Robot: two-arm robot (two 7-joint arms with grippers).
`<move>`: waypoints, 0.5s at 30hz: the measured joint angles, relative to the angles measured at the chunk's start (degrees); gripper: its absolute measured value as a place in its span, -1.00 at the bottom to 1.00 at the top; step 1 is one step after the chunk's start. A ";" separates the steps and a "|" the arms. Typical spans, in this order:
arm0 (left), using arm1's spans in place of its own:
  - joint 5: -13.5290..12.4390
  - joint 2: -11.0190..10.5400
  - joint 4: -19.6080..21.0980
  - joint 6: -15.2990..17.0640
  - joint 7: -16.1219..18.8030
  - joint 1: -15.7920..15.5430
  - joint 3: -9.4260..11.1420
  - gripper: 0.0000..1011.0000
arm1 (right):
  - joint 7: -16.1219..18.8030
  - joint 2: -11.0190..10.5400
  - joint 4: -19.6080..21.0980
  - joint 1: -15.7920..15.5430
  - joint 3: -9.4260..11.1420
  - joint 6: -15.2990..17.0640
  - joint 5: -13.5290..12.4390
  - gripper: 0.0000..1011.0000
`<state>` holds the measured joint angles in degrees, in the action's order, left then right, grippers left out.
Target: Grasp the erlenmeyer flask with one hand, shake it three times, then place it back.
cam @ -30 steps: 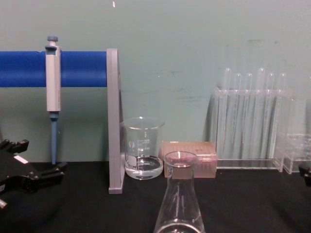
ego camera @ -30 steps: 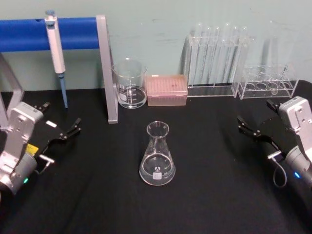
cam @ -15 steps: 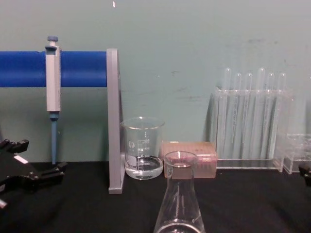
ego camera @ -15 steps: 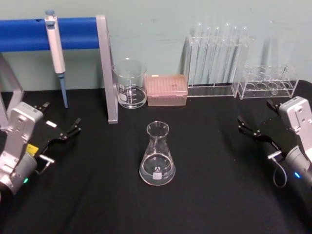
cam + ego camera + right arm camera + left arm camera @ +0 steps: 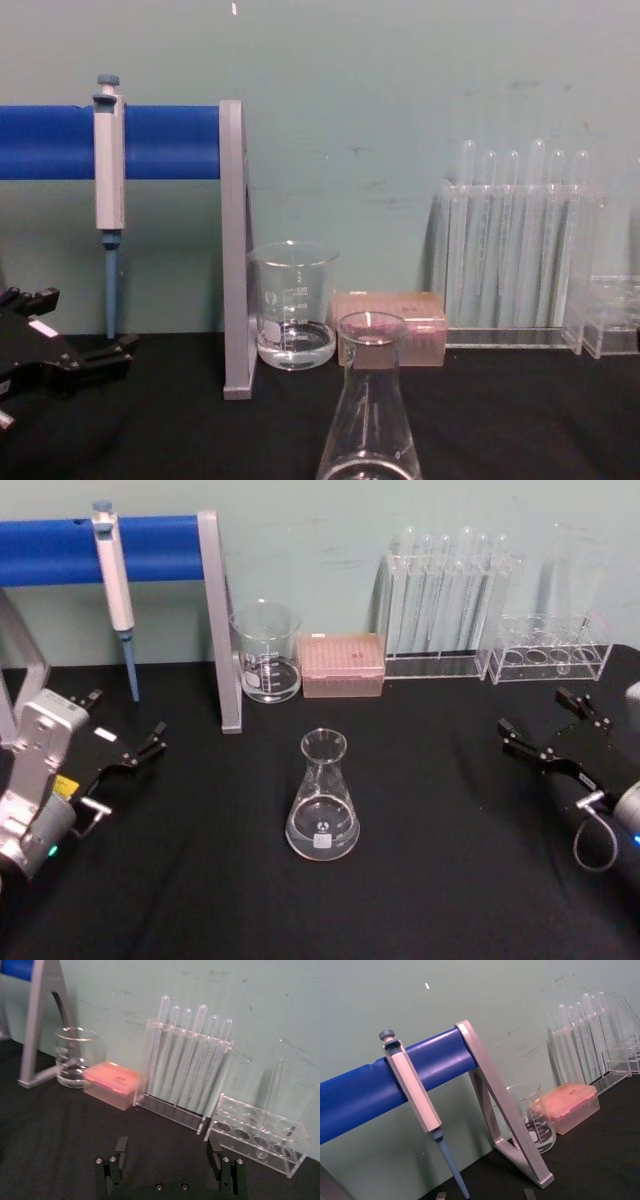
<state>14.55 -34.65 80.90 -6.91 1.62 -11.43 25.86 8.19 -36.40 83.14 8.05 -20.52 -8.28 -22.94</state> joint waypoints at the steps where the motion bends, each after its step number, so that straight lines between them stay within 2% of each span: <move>1: 0.00 0.00 0.00 0.00 0.00 0.00 0.00 0.98 | 1.30 -0.41 0.66 -0.70 0.73 0.18 -1.37 0.98; 7: 0.00 0.00 0.00 0.00 0.00 0.00 0.00 0.98 | 5.14 -2.15 4.02 -3.72 3.04 1.15 -5.02 0.98; 15: 0.00 0.00 0.00 0.00 0.00 0.00 0.00 0.98 | 8.92 -3.66 8.35 -7.12 4.67 2.27 -7.50 0.98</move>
<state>14.55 -34.65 80.90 -6.91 1.62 -11.43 25.86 17.12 -40.06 91.48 0.94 -15.85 -6.01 -30.44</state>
